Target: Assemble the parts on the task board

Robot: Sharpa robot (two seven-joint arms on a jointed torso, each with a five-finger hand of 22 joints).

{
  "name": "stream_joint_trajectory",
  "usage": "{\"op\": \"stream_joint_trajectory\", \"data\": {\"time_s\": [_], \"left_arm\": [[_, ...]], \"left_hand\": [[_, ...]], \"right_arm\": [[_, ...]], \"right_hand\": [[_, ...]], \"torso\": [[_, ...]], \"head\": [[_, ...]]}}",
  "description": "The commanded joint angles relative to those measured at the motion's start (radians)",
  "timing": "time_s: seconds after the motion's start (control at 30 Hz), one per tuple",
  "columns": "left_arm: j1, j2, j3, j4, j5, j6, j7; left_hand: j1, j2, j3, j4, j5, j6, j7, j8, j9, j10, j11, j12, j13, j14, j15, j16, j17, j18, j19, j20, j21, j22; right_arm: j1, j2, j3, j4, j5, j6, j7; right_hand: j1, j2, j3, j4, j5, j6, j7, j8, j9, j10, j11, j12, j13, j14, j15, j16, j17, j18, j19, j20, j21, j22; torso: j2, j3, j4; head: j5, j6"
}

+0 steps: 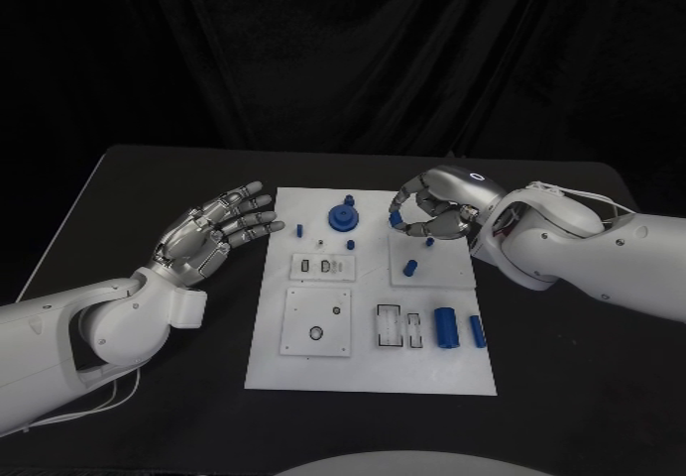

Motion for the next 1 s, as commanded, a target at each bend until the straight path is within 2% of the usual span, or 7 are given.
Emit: {"op": "stream_joint_trajectory", "data": {"time_s": [0.03,0.3,0.4,0.5,0.53,0.83,1.0], "left_arm": [[-0.002,0.003,0.001,0.001,0.003,0.016,0.033],[-0.002,0.005,0.001,-0.002,0.003,0.017,0.032],[-0.002,0.006,0.001,-0.003,0.003,0.017,0.032],[-0.002,0.007,0.001,-0.004,0.003,0.017,0.032],[-0.002,0.007,0.001,-0.004,0.003,0.017,0.031],[-0.002,0.003,0.001,-0.005,0.003,0.016,0.031],[-0.002,0.002,0.001,-0.005,0.003,0.015,0.031]], "left_hand": [[-0.010,-0.002,0.004,0.001,0.004,0.001,0.016,0.004,0.001,0.003,0.006,0.005,0.001,-0.007,-0.002,0.005,-0.001,-0.017,-0.006,0.000,-0.006,0.001],[-0.010,-0.002,0.004,0.001,0.004,0.001,0.016,0.004,0.001,0.003,0.006,0.005,0.001,-0.007,-0.002,0.005,-0.001,-0.017,-0.006,0.000,-0.006,0.001],[-0.010,-0.002,0.004,0.001,0.004,0.001,0.016,0.004,0.001,0.003,0.006,0.005,0.001,-0.007,-0.002,0.005,-0.001,-0.017,-0.006,0.000,-0.006,0.001],[-0.010,-0.002,0.004,0.001,0.004,0.001,0.016,0.004,0.001,0.003,0.006,0.005,0.001,-0.007,-0.002,0.005,-0.001,-0.017,-0.006,0.000,-0.006,0.001],[-0.010,-0.002,0.004,0.001,0.004,0.001,0.016,0.004,0.001,0.003,0.006,0.005,0.001,-0.007,-0.002,0.005,-0.001,-0.017,-0.006,0.000,-0.006,0.001],[-0.012,-0.001,0.007,0.001,0.004,0.002,0.017,0.004,0.001,0.004,0.006,0.006,0.001,-0.008,-0.002,0.007,-0.001,-0.017,-0.008,0.000,-0.005,0.001],[-0.012,-0.001,0.007,0.001,0.004,0.002,0.017,0.004,0.001,0.004,0.006,0.006,0.001,-0.008,-0.002,0.007,-0.001,-0.017,-0.008,0.000,-0.005,0.001]], "right_arm": [[-0.011,0.028,0.000,-0.008,-0.026,0.085,-0.008],[-0.029,0.116,0.000,-0.053,-0.078,0.129,-0.031],[-0.033,0.139,0.001,-0.066,-0.093,0.140,-0.037],[-0.036,0.151,0.001,-0.072,-0.099,0.146,-0.040],[-0.037,0.157,0.001,-0.074,-0.101,0.149,-0.042],[-0.041,0.190,0.001,-0.090,-0.107,0.159,-0.046],[-0.043,0.202,0.001,-0.095,-0.108,0.166,-0.048]], "right_hand": [[0.005,0.009,0.006,-0.001,0.007,-0.003,-0.005,0.032,0.059,0.024,-0.007,-0.001,0.163,0.064,-0.007,-0.007,0.140,0.012,-0.001,-0.004,-0.009,0.136],[-0.005,0.004,0.004,0.000,0.005,-0.010,-0.003,0.034,0.061,0.021,-0.006,-0.002,0.159,0.064,-0.006,-0.008,0.139,0.014,-0.005,-0.004,-0.015,0.132],[-0.011,0.002,0.004,0.001,-0.001,-0.014,-0.003,0.035,0.063,0.020,-0.006,-0.002,0.158,0.063,-0.006,-0.010,0.136,0.014,-0.006,-0.004,-0.018,0.130],[-0.013,0.002,0.004,0.001,-0.003,-0.014,-0.003,0.035,0.063,0.019,-0.006,-0.003,0.157,0.063,-0.006,-0.010,0.136,0.015,-0.007,-0.004,-0.019,0.130],[-0.016,0.002,0.004,0.002,-0.008,-0.016,-0.003,0.036,0.064,0.018,-0.006,-0.003,0.156,0.063,-0.006,-0.010,0.136,0.015,-0.007,-0.004,-0.019,0.130],[-0.025,0.002,0.005,0.001,-0.028,-0.020,-0.004,0.040,0.068,0.017,-0.006,-0.003,0.155,0.062,-0.006,-0.012,0.134,0.016,-0.008,-0.004,-0.023,0.128],[-0.026,0.002,0.005,0.001,-0.029,-0.020,-0.004,0.040,0.068,0.017,-0.006,-0.003,0.155,0.062,-0.006,-0.012,0.134,0.016,-0.008,-0.004,-0.023,0.128]], "torso": [[0.000,-0.0002,0.0008],[0.000,-0.0002,-0.0007],[-0.002,-0.0011,-0.0010],[-0.002,-0.0010,-0.0009],[-0.002,-0.0023,-0.0016],[-0.001,-0.0018,0.0013],[-0.001,-0.0023,-0.0026]], "head": [[0.000,0.003],[0.007,-0.001],[0.006,-0.007],[0.007,-0.010],[0.008,-0.011],[0.012,-0.016],[0.017,-0.017]]}}
